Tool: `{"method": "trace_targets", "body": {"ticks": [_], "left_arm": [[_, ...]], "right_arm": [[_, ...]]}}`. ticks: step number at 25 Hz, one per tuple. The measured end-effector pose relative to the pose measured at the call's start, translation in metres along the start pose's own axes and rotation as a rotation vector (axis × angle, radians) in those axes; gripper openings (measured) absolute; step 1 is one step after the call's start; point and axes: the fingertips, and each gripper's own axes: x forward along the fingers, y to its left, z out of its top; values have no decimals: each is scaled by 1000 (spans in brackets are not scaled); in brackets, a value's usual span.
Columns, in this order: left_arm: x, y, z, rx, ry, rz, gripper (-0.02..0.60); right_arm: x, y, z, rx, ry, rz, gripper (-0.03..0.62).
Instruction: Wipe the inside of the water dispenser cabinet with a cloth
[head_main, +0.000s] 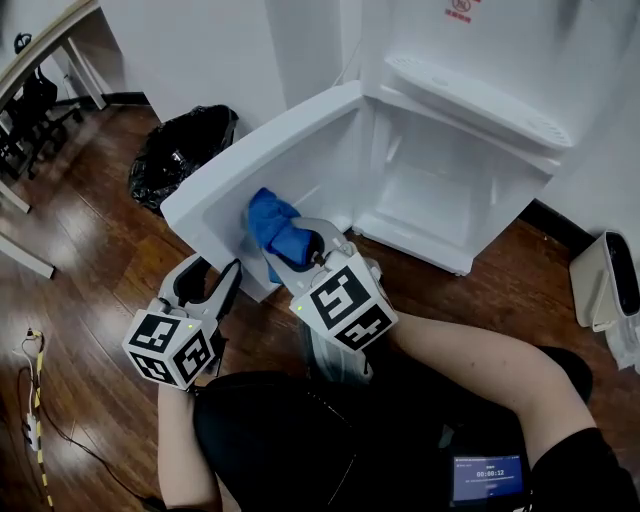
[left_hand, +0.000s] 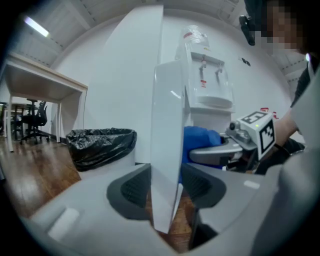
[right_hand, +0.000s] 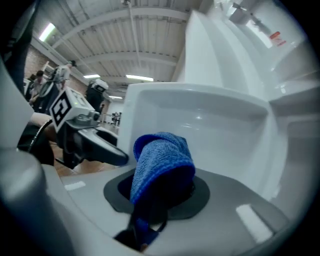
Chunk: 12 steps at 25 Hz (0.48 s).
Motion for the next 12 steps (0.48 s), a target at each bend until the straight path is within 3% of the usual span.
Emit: {"method": "trace_targets", "body": {"ticks": [4,6,8,12], "left_arm": [[0,0,-2,0,9,-4,193],[0,0,-4,1,13,-4,193],[0,0,-4,0,15,-3,193],[2,1,-4,-1,15,1,193]], "right_arm": [[5,41,-7,-43,-11,214,98],[4,30,-16,-31,1,228,97],[0,-10,-30,-8,22,103,97],[-22,-115,-81,124,129,-276,97]]}}
